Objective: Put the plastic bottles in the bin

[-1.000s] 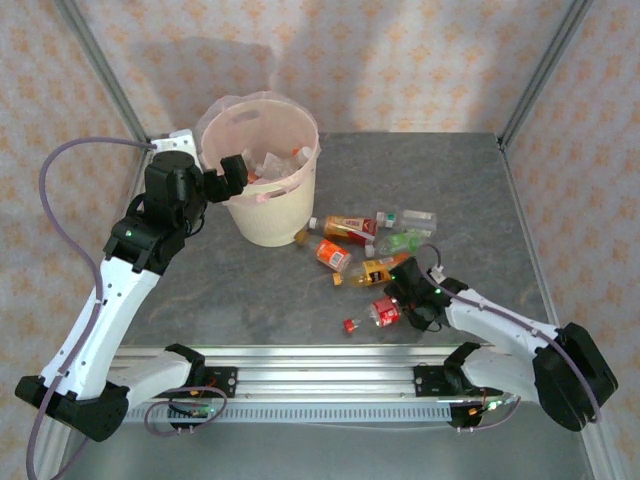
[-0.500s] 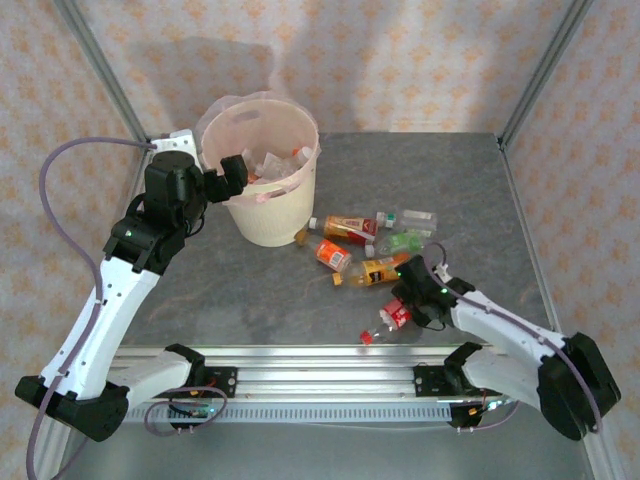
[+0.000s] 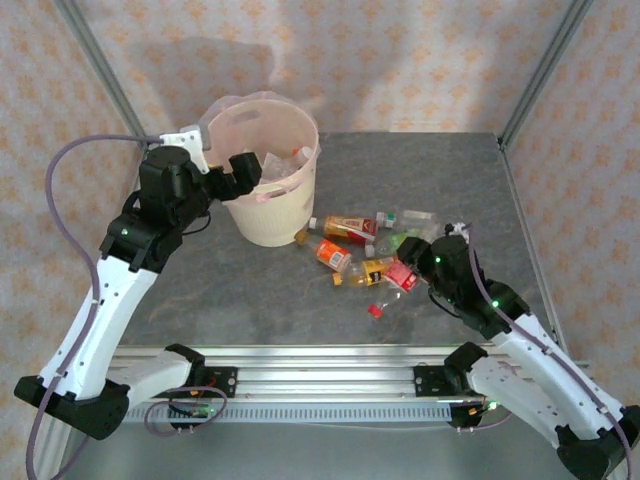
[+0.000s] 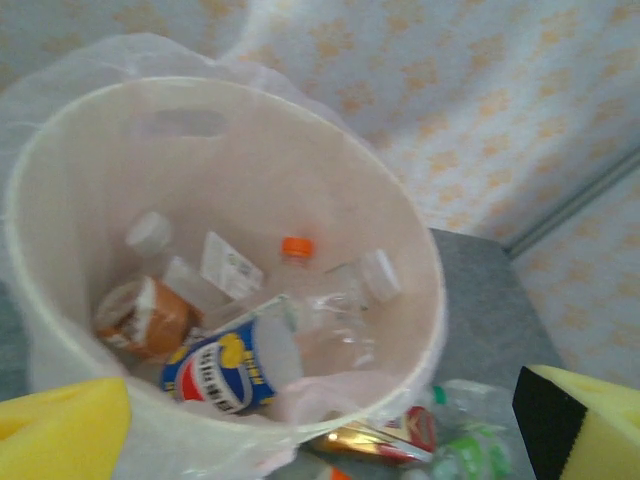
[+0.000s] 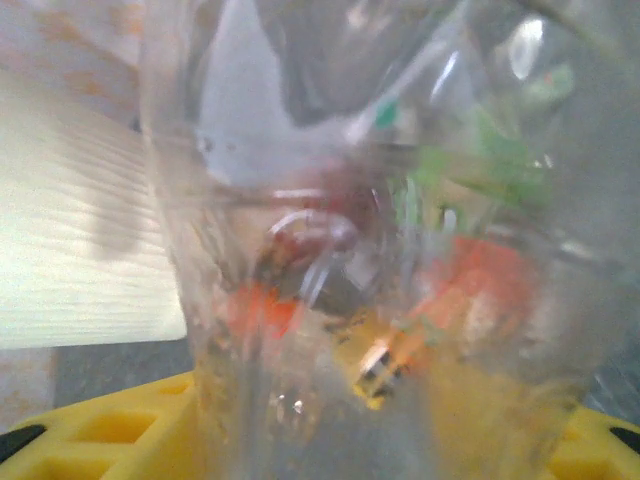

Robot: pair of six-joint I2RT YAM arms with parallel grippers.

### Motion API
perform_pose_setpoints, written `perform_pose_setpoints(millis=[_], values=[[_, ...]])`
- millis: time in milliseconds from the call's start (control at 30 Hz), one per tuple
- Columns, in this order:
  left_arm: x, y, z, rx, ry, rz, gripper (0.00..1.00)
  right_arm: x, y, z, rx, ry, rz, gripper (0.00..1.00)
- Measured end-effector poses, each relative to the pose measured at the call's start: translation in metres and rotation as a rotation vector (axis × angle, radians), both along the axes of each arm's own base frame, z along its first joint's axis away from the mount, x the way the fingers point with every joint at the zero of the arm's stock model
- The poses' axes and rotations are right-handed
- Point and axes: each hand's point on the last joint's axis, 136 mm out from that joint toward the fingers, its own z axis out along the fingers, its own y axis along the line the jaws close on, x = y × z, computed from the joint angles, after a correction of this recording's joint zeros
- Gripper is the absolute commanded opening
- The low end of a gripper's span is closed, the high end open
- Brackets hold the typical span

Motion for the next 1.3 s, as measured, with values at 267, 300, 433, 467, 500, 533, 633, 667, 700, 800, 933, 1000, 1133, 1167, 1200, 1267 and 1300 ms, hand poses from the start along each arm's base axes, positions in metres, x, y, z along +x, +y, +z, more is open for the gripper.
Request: perform_pose_setpoints(millis=[267,300,433,467,500,533,633,667,700,800,933,1000,1133,1167,1200,1267,1300], values=[[-0.011,-0.068,-0.017,-0.037,0.070,-0.266,1.00,0.034,0.033,0.060,-0.029,-0.209,0.129,0.60],[-0.015,-0.077,-0.018,-0.034,0.072,-0.306,1.00,0.038,0.037,0.066,-0.030,-0.228,0.141,0.60],[-0.032,-0.103,-0.021,-0.021,0.061,-0.444,1.00,0.055,0.054,0.091,-0.024,-0.298,0.183,0.60],[-0.034,-0.106,-0.023,-0.019,0.061,-0.464,1.00,0.059,0.059,0.099,-0.016,-0.314,0.194,0.60],[-0.036,-0.108,-0.026,-0.016,0.062,-0.481,1.00,0.062,0.064,0.107,-0.006,-0.333,0.204,0.60],[-0.037,-0.111,-0.028,-0.012,0.059,-0.498,1.00,0.066,0.069,0.116,0.005,-0.354,0.217,0.60],[-0.041,-0.117,-0.035,-0.001,0.059,-0.540,1.00,0.075,0.082,0.137,0.040,-0.404,0.246,0.60],[-0.042,-0.119,-0.037,0.004,0.058,-0.553,1.00,0.077,0.086,0.142,0.050,-0.414,0.254,0.60],[-0.045,-0.122,-0.038,0.008,0.056,-0.574,1.00,0.080,0.090,0.148,0.062,-0.426,0.267,0.60],[-0.049,-0.133,-0.039,0.016,0.045,-0.632,1.00,0.085,0.102,0.158,0.100,-0.447,0.296,0.60],[-0.051,-0.153,-0.047,0.026,0.054,-0.703,1.00,0.090,0.116,0.164,0.157,-0.454,0.334,0.60],[-0.049,-0.164,-0.053,0.030,0.071,-0.736,1.00,0.092,0.122,0.164,0.184,-0.451,0.350,0.60],[-0.044,-0.183,-0.062,0.044,0.092,-0.779,1.00,0.094,0.131,0.165,0.233,-0.444,0.374,0.60],[-0.044,-0.187,-0.063,0.044,0.095,-0.786,1.00,0.094,0.133,0.166,0.243,-0.444,0.379,0.60],[-0.043,-0.190,-0.063,0.045,0.098,-0.791,1.00,0.095,0.135,0.166,0.252,-0.445,0.383,0.60],[-0.041,-0.194,-0.062,0.044,0.096,-0.799,1.00,0.096,0.138,0.165,0.262,-0.439,0.389,0.60],[-0.040,-0.196,-0.061,0.043,0.093,-0.803,0.98,0.096,0.139,0.165,0.267,-0.437,0.392,0.60]])
